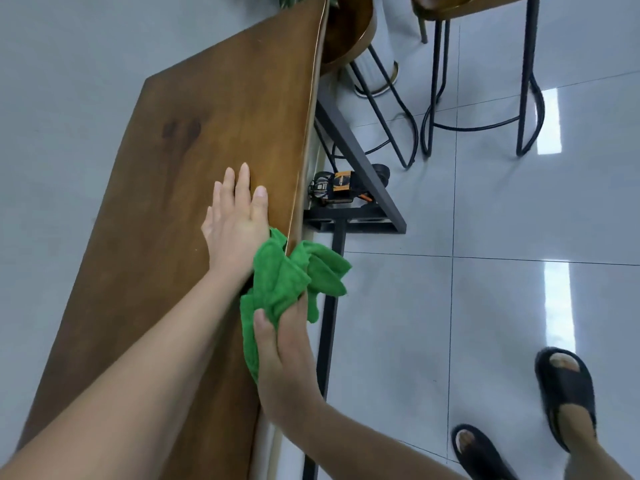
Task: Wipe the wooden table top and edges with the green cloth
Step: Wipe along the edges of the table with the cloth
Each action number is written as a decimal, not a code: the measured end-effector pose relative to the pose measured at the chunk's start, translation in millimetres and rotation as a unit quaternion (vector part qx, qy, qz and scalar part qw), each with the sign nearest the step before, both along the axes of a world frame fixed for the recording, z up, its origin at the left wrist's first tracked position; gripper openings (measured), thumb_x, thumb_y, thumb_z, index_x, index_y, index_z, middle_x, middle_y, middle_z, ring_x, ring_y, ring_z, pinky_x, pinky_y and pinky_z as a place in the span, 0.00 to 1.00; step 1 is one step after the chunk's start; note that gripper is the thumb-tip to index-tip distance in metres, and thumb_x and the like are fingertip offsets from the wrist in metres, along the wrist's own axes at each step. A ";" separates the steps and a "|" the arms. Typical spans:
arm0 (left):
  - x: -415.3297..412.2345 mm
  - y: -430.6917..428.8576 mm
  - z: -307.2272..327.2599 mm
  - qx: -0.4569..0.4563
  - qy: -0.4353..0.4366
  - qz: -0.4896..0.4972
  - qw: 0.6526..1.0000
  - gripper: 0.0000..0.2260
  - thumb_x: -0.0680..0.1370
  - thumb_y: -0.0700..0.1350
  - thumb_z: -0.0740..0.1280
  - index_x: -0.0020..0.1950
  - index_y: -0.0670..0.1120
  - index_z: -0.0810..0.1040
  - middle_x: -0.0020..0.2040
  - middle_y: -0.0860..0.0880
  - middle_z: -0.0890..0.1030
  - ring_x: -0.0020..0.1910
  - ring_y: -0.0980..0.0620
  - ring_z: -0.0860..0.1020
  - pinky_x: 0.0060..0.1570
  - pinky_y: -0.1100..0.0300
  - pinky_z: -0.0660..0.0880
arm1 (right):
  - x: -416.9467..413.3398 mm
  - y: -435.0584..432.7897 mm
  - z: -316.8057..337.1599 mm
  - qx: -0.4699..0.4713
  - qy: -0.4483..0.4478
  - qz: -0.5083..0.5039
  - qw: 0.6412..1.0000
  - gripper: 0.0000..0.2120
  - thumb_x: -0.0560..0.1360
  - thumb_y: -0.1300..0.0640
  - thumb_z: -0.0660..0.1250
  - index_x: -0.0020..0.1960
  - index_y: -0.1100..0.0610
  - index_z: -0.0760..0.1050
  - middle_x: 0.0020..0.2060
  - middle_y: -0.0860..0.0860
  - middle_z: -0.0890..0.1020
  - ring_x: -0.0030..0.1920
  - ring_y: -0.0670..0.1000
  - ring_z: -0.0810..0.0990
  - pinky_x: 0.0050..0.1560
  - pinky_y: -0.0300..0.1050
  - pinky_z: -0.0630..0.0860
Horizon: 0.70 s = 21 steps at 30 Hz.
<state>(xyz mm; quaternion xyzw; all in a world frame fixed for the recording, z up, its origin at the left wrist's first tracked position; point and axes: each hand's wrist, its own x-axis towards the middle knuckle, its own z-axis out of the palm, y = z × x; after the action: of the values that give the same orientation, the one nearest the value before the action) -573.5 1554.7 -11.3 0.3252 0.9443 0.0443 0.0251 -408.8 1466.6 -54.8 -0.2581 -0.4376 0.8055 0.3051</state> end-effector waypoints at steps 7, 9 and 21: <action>-6.4 -2.5 -1.9 -0.013 0.005 -0.017 1.000 0.27 0.91 0.59 0.47 0.90 0.58 0.50 0.91 0.52 0.50 0.90 0.48 0.47 0.86 0.38 0.49 | -62.3 96.0 -8.3 0.040 0.009 -0.074 0.996 0.33 0.89 0.53 0.58 0.91 0.52 0.53 0.88 0.47 0.61 0.89 0.49 0.58 0.89 0.60 0.57; -4.9 -3.4 -3.2 -0.011 0.012 -0.015 1.000 0.27 0.91 0.59 0.47 0.91 0.58 0.50 0.91 0.53 0.50 0.90 0.49 0.47 0.86 0.40 0.49 | -85.4 141.6 -7.9 0.063 -0.016 -0.067 0.996 0.35 0.87 0.49 0.58 0.92 0.51 0.51 0.90 0.48 0.58 0.89 0.49 0.56 0.89 0.60 0.55; 1.3 2.2 -1.1 0.004 0.015 0.002 1.000 0.28 0.90 0.63 0.44 0.90 0.59 0.52 0.91 0.54 0.52 0.89 0.50 0.49 0.85 0.38 0.49 | -188.2 330.7 -11.2 0.067 -0.088 -0.011 0.994 0.39 0.88 0.46 0.60 0.92 0.48 0.44 0.89 0.54 0.61 0.85 0.60 0.66 0.84 0.63 0.65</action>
<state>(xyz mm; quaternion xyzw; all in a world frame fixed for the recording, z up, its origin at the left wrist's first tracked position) -572.1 1556.9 -12.4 0.3240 0.9450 0.0429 0.0096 -597.0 1797.3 -65.9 -0.3119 -0.5127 0.7450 0.2911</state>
